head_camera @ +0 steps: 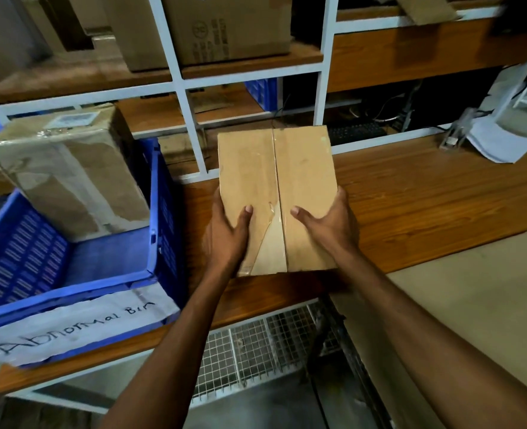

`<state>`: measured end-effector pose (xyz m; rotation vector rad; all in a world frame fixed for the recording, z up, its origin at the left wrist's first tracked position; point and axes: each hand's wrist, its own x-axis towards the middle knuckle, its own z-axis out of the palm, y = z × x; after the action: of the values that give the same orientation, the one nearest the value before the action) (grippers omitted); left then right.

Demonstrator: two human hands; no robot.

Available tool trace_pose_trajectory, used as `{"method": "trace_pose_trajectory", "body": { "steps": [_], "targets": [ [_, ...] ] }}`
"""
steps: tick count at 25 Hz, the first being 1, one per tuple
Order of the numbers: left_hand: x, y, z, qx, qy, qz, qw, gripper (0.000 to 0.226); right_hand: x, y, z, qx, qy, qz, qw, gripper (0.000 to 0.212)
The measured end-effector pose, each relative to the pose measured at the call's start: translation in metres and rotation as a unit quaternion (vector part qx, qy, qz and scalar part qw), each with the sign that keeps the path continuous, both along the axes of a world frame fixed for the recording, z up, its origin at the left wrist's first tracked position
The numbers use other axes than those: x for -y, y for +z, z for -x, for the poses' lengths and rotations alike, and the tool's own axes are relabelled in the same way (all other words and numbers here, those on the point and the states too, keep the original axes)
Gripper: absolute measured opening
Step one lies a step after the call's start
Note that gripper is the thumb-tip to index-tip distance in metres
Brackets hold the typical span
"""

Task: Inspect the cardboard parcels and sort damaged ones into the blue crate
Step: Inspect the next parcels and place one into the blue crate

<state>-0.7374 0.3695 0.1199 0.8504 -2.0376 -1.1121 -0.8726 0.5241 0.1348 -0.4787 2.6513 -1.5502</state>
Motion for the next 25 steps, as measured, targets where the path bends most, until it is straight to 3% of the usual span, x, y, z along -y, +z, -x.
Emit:
{"method": "trace_pose_trajectory", "body": {
  "steps": [3, 6, 14, 16, 18, 21, 25],
  "targets": [
    [-0.01, 0.0, -0.001, 0.031, 0.021, 0.034, 0.999, 0.087, -0.001, -0.003, -0.003, -0.017, -0.009, -0.043, 0.999, 0.108],
    [-0.015, 0.004, 0.003, 0.079, -0.001, 0.067, 0.995, 0.122, -0.002, -0.002, -0.003, -0.013, 0.035, -0.086, 0.996, 0.123],
    [-0.008, -0.007, -0.006, 0.114, -0.031, 0.088, 0.989, 0.143, -0.019, -0.01, -0.001, -0.005, 0.083, -0.103, 0.991, 0.15],
    [0.001, -0.009, -0.016, 0.078, -0.075, 0.035, 0.994, 0.135, -0.026, -0.007, 0.002, 0.028, 0.107, -0.065, 0.992, 0.137],
    [0.007, -0.01, -0.025, 0.025, -0.086, -0.017, 0.996, 0.114, -0.033, -0.005, 0.007, 0.063, 0.125, -0.01, 0.99, 0.107],
    [0.002, -0.012, -0.029, -0.032, -0.019, -0.052, 0.998, 0.077, -0.041, -0.008, 0.004, 0.065, 0.094, 0.035, 0.993, 0.066],
    [-0.01, -0.01, -0.021, -0.056, 0.046, -0.036, 0.997, 0.046, -0.039, -0.008, 0.002, 0.012, 0.023, 0.047, 0.999, 0.038]
  ]
}}
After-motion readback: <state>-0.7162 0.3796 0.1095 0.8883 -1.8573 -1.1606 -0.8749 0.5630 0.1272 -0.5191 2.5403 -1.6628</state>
